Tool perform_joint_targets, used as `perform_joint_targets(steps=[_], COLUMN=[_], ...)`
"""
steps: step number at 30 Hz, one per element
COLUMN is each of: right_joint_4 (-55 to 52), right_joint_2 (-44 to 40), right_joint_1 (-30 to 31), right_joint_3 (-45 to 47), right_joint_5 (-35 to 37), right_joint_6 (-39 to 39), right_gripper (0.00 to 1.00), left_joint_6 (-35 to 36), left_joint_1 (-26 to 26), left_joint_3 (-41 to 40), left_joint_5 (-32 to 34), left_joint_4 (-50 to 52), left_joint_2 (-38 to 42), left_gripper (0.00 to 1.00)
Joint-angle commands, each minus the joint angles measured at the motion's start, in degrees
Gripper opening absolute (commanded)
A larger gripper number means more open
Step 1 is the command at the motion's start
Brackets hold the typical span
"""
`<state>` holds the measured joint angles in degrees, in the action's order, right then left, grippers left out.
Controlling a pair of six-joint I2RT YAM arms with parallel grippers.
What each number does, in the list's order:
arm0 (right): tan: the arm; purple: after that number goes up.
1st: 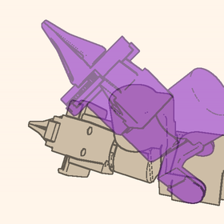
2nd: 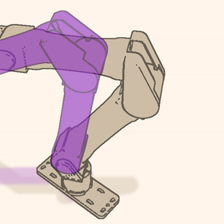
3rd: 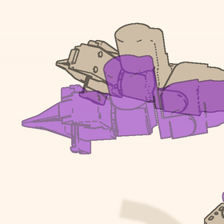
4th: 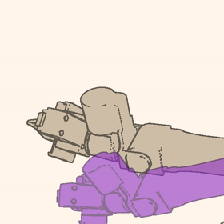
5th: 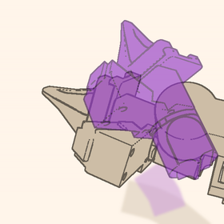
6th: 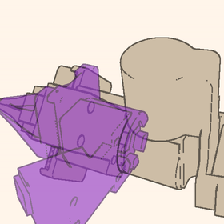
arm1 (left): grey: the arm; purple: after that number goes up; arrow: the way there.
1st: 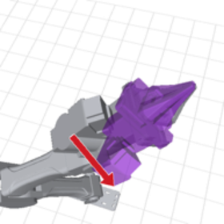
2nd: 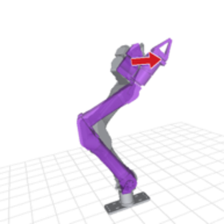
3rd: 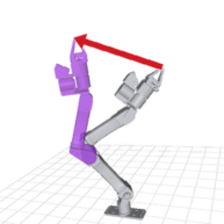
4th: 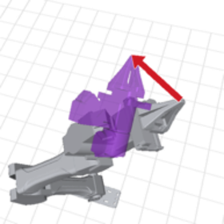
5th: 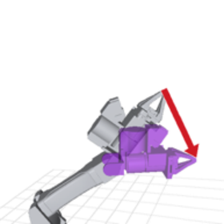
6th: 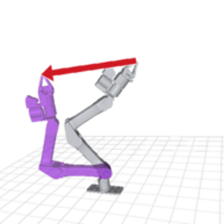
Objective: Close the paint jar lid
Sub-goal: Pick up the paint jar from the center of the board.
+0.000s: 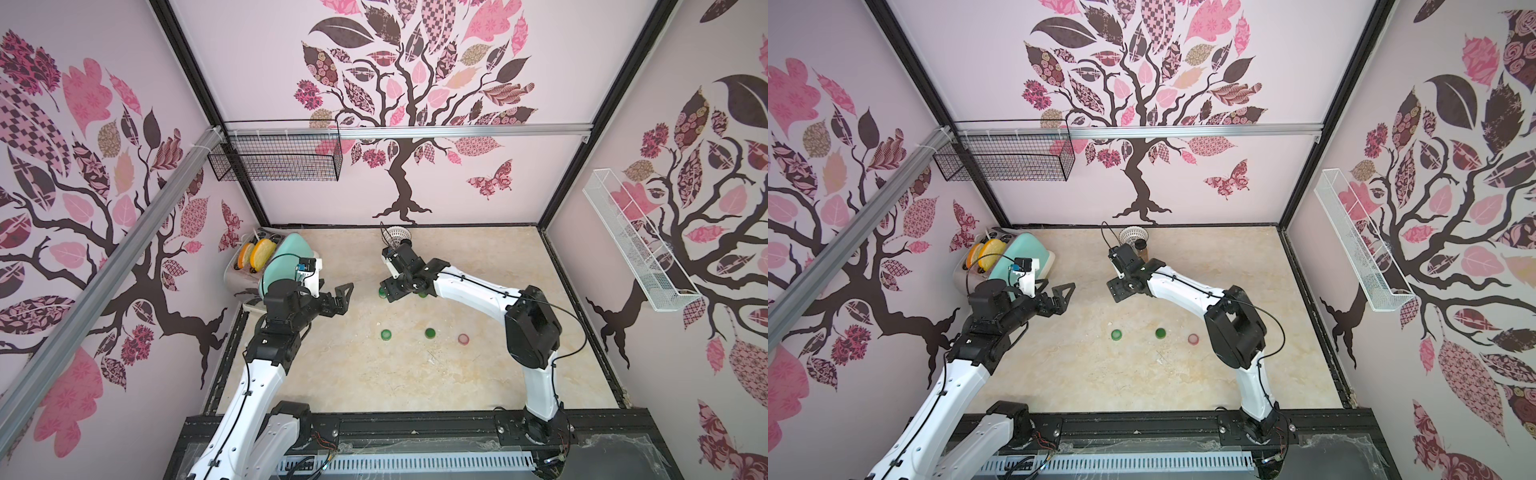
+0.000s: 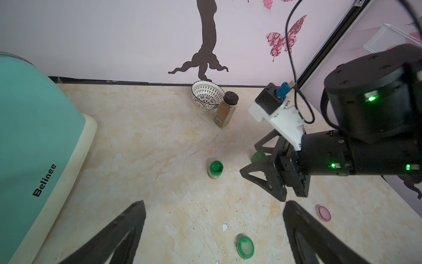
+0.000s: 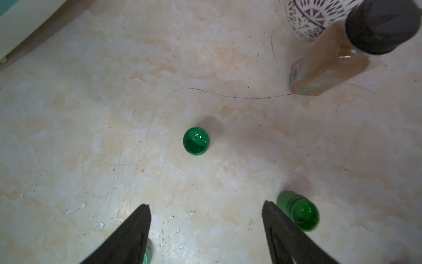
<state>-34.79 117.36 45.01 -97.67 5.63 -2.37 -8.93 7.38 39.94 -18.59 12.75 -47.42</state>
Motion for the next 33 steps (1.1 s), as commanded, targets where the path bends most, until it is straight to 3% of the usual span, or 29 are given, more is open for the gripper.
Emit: perform_joint_targets(steps=[1,19,33], right_joint_4=[-3.41,-6.05,-7.67], right_joint_2=[2.93,16.57,21.99], right_joint_1=[0.04,1.17,1.13], right_joint_3=[-4.96,-17.75,-22.61], right_joint_5=[1.96,1.47,1.5], right_joint_6=[-0.96,-2.94,-4.56], right_gripper=[0.76,0.61,0.47], left_joint_6=[0.6,-0.83,-1.09], left_joint_1=[-0.26,-0.25,-0.26], left_joint_3=[0.83,0.33,0.3], left_joint_5=[0.42,-0.84,-0.92], left_joint_4=[0.2,-0.44,-0.41], left_joint_2=[0.66,0.13,0.29], left_gripper=[0.98,0.98,0.98])
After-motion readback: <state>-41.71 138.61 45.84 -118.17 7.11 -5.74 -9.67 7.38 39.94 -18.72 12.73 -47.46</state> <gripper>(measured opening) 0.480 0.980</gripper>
